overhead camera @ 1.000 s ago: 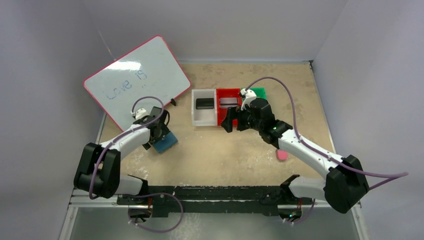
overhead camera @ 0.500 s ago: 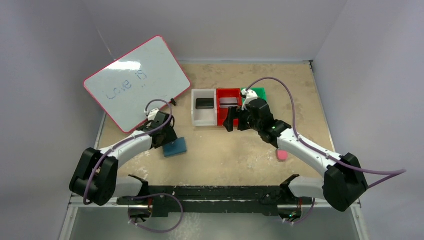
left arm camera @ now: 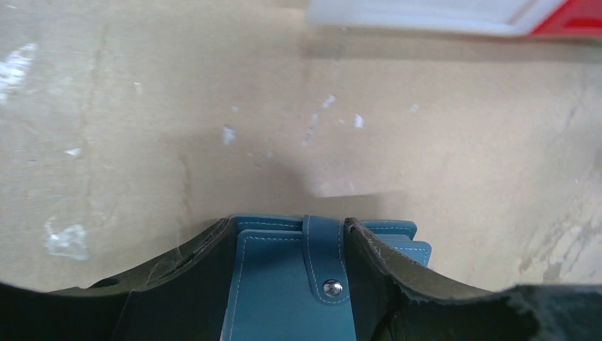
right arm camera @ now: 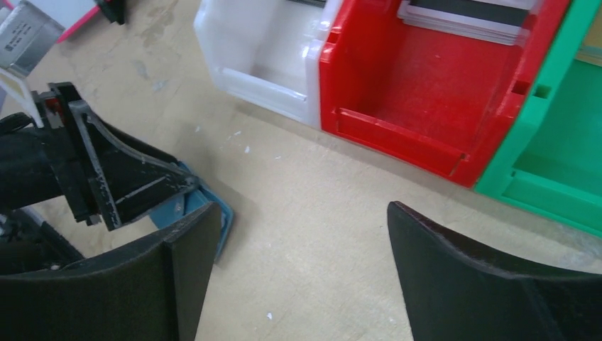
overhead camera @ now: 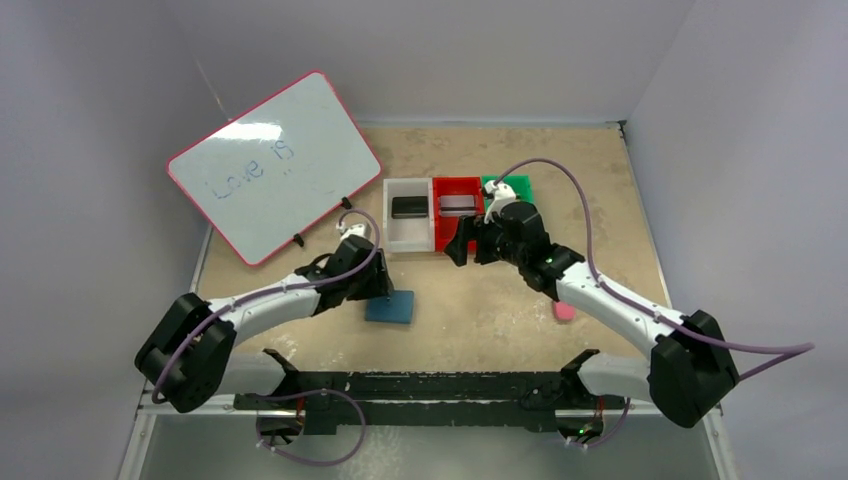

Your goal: Take the credit cards out of the card holder

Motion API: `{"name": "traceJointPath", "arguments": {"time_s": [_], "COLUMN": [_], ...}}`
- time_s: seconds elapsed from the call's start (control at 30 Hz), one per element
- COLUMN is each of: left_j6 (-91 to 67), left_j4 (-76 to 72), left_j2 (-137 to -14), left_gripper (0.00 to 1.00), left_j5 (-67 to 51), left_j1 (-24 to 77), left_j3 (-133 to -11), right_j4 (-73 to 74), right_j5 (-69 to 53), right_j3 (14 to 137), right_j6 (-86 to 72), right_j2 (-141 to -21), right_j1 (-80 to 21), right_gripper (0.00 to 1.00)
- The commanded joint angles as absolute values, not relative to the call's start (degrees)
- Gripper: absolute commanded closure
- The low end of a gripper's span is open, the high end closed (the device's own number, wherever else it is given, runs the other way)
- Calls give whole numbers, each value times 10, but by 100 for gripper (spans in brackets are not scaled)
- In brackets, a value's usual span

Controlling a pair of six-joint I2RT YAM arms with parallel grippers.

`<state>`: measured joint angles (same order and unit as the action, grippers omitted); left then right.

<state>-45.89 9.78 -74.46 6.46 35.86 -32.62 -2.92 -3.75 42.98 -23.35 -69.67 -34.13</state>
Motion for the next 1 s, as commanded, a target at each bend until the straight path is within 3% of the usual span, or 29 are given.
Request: {"name": "traceJointPath", "arguments": {"time_s": [0.0,0.23,0.57,0.87,0.97], "left_j6": [-477,-536,-666,-710,-706], "left_j4": [56,177,411,420,415], "left_j2": [-704,-589,-494,-372,-379], "left_gripper": [44,31,31,31,32], "left_j5": [115,272,392,356,336], "left_j1": [391,391,390,390,390], "left_j3": [-332,-340,-367,-321,-316], "right_j4": [-90,-61,-63,-42,-41], "right_j5": [-100,-114,-79,-74,-73], "right_j3": [422,467,567,641,632], "right_j6": [-244,-224,-182,-154,-158], "right_j2": [-694,-775,-933,-1038,-1042], "right_j1": [-344,-383,-497,-530,-532], "right_gripper": [18,28,33,31,37]}}
